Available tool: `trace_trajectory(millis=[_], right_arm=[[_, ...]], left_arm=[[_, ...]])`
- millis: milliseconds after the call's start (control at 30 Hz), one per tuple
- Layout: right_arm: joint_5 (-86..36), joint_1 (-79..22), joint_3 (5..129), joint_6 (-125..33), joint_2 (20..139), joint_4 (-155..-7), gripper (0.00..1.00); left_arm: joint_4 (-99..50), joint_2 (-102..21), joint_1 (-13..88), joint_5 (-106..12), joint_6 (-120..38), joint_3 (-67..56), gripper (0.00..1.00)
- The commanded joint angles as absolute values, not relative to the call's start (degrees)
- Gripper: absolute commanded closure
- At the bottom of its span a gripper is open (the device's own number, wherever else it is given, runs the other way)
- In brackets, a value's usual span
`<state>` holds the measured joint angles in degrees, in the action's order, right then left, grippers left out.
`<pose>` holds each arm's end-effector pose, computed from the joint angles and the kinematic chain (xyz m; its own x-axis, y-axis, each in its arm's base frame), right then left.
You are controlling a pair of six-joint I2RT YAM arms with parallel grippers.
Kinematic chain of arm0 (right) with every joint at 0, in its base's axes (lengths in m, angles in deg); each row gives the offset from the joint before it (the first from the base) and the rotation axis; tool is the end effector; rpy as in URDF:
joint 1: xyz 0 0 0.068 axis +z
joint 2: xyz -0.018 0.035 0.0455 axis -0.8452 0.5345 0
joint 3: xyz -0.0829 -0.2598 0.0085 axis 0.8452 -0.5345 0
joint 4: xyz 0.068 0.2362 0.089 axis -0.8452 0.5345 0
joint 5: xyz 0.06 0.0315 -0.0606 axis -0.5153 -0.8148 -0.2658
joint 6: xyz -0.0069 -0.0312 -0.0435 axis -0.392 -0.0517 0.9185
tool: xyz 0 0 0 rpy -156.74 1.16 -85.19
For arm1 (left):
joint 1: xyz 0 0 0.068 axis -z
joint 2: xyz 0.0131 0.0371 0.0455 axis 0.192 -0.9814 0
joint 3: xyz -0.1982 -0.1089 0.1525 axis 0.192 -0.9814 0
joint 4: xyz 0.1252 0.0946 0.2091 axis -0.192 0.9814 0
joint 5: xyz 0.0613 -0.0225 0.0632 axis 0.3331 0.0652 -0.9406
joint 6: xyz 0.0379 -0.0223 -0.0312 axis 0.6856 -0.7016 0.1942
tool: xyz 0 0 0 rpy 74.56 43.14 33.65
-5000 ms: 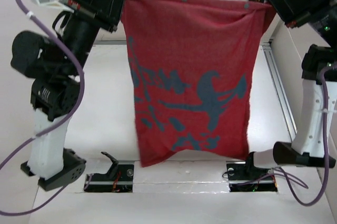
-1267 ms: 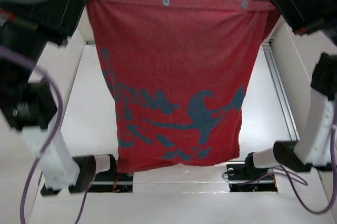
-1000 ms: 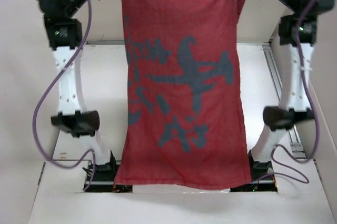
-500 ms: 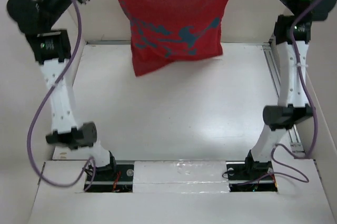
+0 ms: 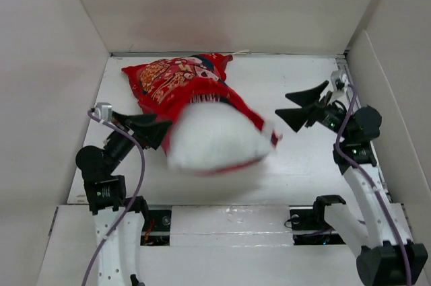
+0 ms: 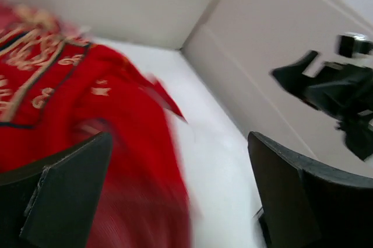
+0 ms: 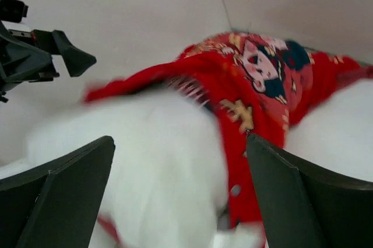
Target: Put the pillow into the pillowcase
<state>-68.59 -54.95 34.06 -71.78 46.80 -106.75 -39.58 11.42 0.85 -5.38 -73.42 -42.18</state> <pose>0.1848 0.0366 0.3785 -0.1287 0.3328 -0.9341 -0.8206 0.4931 0.2888 0.0952 -0.0104 0.3744 -0.0397 -0.4643 -0.8848 0.7192 0.6015 -0.3478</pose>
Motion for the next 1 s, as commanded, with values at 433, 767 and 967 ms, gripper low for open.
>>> trace_trajectory(millis=[433,767,967], right_arm=[[-38.11,-14.67,21.85,-59.14,38.83,-81.74,0.0],[-9.77,4.62,18.23,-62.32,54.02,-93.17,0.0],[3.29,1.93,32.6,-61.27,73.27,-88.54,0.02]], left_arm=[[2.32,18.79,5.53,-4.59,-54.99,-36.56,0.0],[-0.4,19.91,5.53,2.11,-53.22,-46.06,0.0],[-5.76,13.52,5.53,-1.3,-53.76,-42.82,0.0]])
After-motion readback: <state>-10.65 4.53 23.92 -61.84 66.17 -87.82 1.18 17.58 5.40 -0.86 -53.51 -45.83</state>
